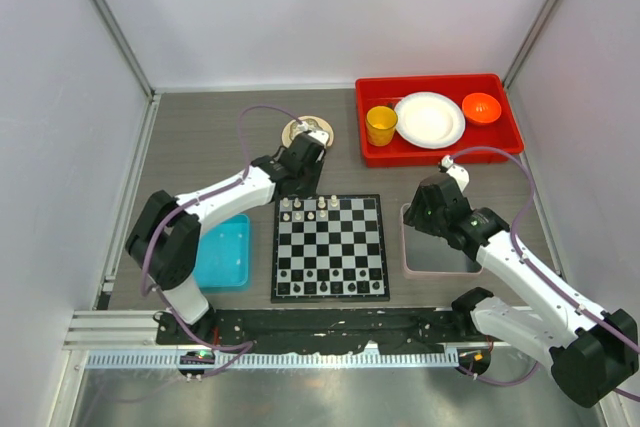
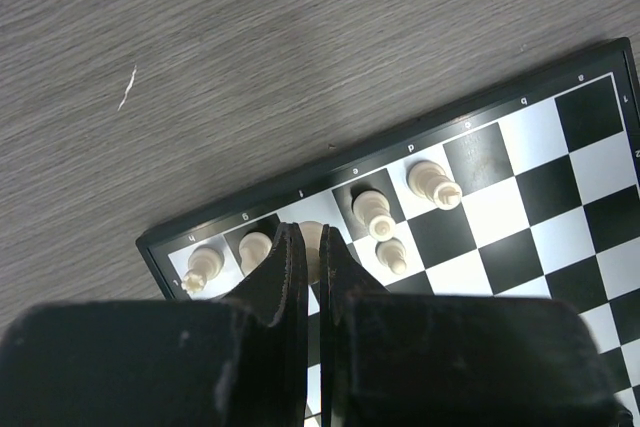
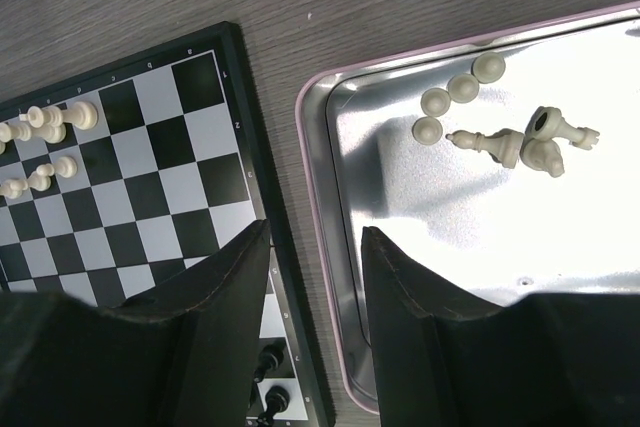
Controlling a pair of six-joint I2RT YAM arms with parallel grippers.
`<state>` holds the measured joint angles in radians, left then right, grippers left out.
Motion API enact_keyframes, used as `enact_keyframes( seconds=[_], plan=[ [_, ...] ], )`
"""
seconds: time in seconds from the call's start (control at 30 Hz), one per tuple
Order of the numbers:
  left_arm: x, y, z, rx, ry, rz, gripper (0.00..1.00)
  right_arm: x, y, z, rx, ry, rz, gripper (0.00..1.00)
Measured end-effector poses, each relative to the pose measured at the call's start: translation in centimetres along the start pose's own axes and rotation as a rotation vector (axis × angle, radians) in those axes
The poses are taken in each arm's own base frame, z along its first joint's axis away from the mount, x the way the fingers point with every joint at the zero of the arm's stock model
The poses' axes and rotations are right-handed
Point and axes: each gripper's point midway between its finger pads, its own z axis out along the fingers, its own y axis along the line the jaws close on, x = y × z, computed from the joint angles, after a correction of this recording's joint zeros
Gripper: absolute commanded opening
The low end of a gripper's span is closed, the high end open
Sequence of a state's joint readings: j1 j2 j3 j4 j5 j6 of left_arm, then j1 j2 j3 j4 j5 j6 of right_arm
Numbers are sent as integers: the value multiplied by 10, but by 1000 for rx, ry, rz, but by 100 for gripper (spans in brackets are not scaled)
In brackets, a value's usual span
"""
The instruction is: Set up the chess pieces on the board
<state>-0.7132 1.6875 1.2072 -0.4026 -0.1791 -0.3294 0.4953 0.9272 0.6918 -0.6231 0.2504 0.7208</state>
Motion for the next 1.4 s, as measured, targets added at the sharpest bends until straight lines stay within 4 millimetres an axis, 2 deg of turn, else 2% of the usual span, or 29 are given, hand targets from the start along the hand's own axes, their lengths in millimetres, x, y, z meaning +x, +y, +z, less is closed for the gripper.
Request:
enact_keyframes(
  seconds=[0.6,1.2,1.3,1.4],
  plan=[
    [23,-1,20,-10,69,8,0,-1,-2,0,6,-7,-10,48],
    [32,-3,25,-5,93,13,0,2,-4,1,11,-2,-13,48],
    [32,-3,26,-5,94,14,2,3,-5,1,15,1,-14,48],
    [34,-3,28,-7,101,14,11,4,-6,2,18,5,-15,48]
  ],
)
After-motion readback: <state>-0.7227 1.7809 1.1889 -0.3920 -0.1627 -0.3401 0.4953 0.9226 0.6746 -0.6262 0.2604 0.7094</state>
